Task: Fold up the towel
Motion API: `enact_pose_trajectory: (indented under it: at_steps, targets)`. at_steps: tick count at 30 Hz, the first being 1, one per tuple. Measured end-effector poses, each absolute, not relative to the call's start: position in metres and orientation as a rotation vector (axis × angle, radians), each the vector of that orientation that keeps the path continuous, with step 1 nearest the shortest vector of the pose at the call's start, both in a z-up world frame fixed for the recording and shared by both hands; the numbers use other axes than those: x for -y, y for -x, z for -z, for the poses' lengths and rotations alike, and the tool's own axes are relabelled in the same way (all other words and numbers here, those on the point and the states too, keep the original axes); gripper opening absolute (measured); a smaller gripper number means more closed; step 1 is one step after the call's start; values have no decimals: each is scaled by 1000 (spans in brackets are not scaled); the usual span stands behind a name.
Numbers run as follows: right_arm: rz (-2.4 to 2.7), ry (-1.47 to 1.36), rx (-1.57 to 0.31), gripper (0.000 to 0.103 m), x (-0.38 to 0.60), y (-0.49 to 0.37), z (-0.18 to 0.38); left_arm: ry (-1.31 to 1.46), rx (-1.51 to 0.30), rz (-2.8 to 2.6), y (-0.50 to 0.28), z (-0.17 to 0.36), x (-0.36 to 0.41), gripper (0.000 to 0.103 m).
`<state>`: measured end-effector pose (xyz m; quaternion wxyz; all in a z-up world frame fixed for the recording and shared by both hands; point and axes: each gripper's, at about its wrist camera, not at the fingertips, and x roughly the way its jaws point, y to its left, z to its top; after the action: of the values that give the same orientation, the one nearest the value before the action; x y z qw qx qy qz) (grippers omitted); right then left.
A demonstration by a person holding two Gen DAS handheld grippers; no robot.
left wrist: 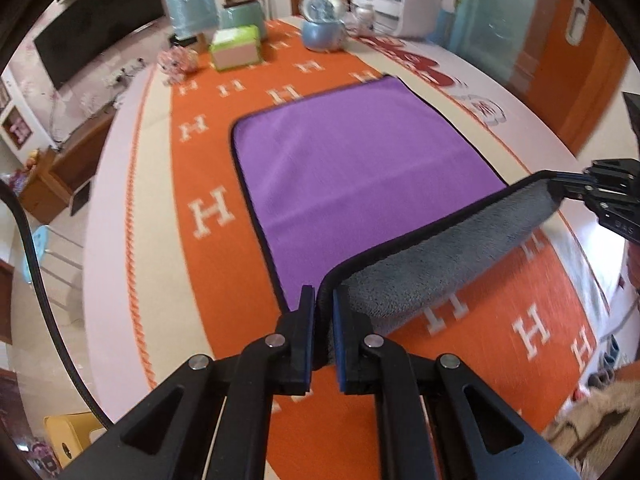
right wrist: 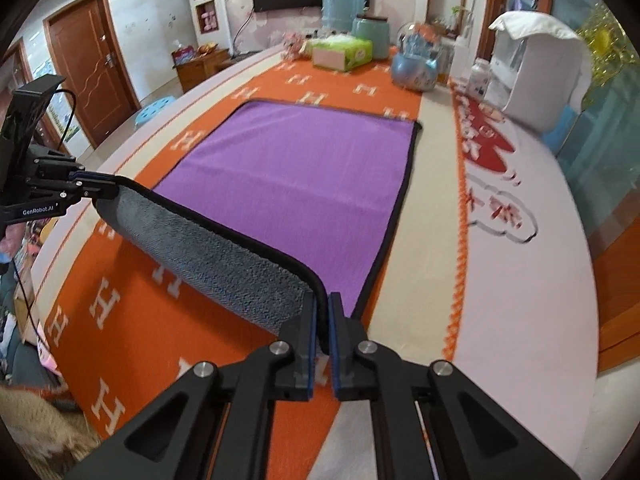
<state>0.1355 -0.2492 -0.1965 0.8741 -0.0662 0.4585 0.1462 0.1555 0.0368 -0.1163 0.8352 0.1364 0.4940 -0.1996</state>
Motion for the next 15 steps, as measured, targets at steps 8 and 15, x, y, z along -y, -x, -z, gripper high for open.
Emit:
enact_pose_trajectory:
  at_steps: [8,15]
  targets:
    - [-200,113,-916,5,247,-187,167,-336,-966,300,-205,94,-20,7]
    - [-126,72,-912,5,252,-247,150,-344,-927,213,-257,84,-8,7]
